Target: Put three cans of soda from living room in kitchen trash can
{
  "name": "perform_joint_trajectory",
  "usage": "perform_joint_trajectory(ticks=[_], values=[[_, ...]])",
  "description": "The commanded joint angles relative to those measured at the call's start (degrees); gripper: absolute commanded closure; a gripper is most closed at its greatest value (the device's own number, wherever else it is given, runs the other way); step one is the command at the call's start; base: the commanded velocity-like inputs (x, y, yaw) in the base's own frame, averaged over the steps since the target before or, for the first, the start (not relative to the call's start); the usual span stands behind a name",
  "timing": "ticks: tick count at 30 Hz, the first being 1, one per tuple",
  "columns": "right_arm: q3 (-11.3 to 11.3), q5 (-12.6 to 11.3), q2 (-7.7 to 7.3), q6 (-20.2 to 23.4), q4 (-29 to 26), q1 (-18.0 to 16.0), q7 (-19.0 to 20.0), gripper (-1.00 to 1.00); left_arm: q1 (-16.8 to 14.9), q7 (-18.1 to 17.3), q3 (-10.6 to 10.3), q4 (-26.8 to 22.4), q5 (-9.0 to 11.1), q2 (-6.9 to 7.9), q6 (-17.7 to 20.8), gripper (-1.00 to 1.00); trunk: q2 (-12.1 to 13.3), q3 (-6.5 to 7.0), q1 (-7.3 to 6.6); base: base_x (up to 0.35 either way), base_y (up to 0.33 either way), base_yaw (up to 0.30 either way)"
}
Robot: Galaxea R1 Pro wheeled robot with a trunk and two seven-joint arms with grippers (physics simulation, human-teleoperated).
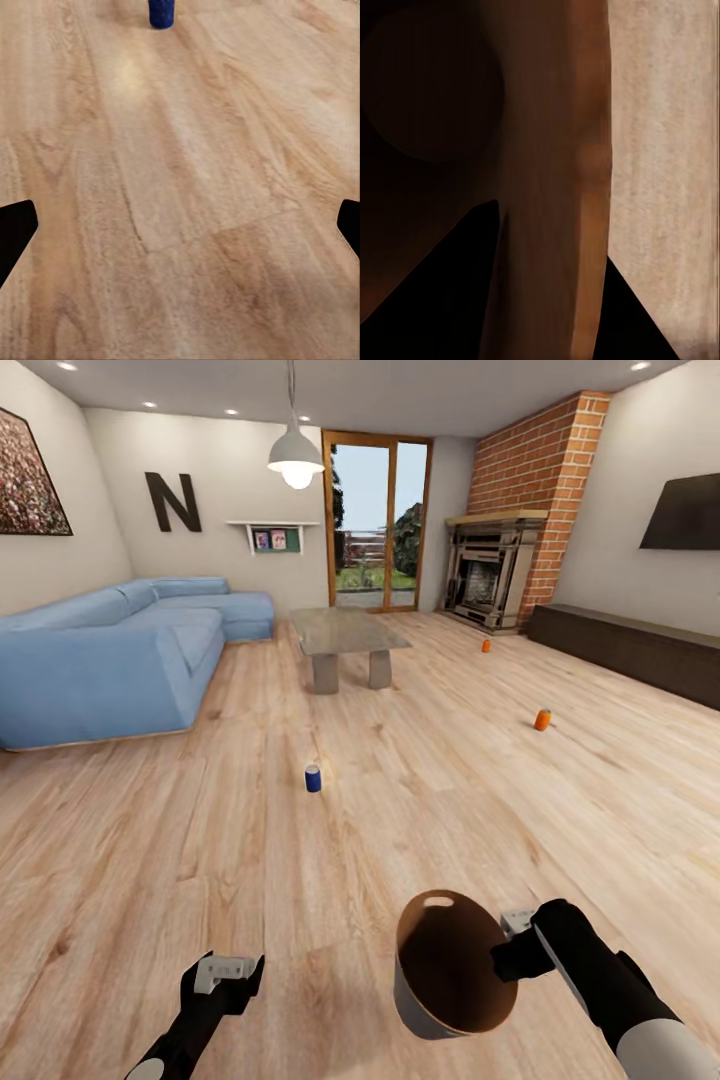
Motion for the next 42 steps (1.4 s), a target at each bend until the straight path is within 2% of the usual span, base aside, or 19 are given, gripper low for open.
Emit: perform_joint_trajectory(ticks=[1,29,35,42], values=[[0.05,-1.59,0.1,0.25,0.09,-0.03,-0.02,1.0,0.0,0.0,0.0,0.01,-0.05,-0.01,0.01,-1.0,0.0,0.01,-0.01,0.322,-0.108,-0.002],[0.15,-1.57,0.27,0.17,1.61,-0.03,-0.42,1.0,0.0,-0.09,0.0,0.02,0.03,0.02,0.32,-1.0,0.0,0.01,-0.01,0.322,-0.092,0.0],[0.27,-1.53,0.33,0.16,1.61,-0.03,-0.44,1.0,0.0,-0.12,0.0,0.02,-0.02,0.02,-0.06,-1.0,0.0,0.01,-0.01,0.153,-0.004,0.0],[0.4,-1.49,0.43,0.16,1.6,-0.03,-0.44,1.0,-0.08,-0.02,0.0,0.02,-0.15,-0.07,2.05,-1.0,2.8,1.26,-1.54,0.015,0.0,0.0]])
